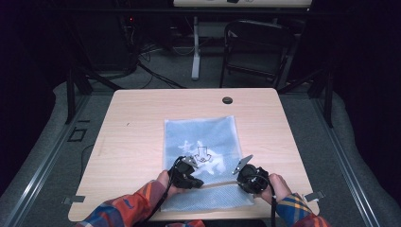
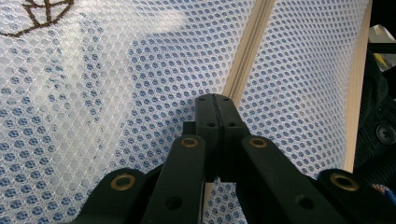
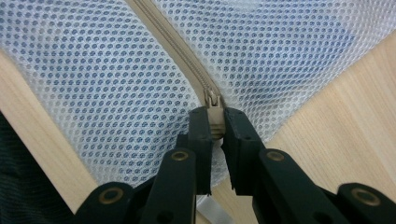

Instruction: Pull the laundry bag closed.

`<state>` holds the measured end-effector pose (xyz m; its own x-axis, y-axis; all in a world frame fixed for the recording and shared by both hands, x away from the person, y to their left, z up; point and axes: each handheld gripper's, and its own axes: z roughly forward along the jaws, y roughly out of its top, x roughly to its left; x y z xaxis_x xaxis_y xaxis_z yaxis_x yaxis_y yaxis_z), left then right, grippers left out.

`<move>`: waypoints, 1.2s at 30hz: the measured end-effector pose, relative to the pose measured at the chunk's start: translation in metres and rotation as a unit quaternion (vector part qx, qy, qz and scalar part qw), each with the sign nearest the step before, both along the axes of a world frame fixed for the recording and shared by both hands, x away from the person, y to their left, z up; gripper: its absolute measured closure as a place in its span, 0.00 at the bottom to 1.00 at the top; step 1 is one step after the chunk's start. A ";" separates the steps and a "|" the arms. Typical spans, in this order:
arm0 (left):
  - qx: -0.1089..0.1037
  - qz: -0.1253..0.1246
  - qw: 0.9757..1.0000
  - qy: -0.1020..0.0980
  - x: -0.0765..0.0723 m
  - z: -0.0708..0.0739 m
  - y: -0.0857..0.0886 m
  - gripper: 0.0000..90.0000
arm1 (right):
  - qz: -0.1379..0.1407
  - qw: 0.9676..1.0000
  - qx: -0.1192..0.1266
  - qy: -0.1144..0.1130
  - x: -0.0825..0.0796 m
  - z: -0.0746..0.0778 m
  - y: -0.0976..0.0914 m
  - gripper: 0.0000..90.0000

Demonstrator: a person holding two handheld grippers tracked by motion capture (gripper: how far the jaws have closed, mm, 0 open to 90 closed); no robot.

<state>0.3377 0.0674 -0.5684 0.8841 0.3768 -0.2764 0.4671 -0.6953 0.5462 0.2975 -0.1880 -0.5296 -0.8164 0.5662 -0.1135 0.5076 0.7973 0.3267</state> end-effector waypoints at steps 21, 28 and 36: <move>-0.013 0.005 1.000 0.014 0.003 -0.002 0.003 1.00 | -0.008 1.000 0.000 0.016 0.002 -0.007 -0.007 0.90; -0.036 0.004 0.999 0.035 0.002 0.003 0.005 0.75 | -0.025 0.997 0.066 0.016 0.003 0.004 -0.015 0.57; -0.028 0.046 0.999 0.001 0.006 0.022 0.025 0.36 | -0.090 0.989 0.112 -0.015 0.010 0.018 -0.038 0.19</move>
<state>0.3439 0.0921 -0.5468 0.8462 0.4403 -0.3001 0.5282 -0.6182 0.5821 0.3079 -0.2257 -0.5117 -0.6977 0.7164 0.0082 0.6223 0.6003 0.5024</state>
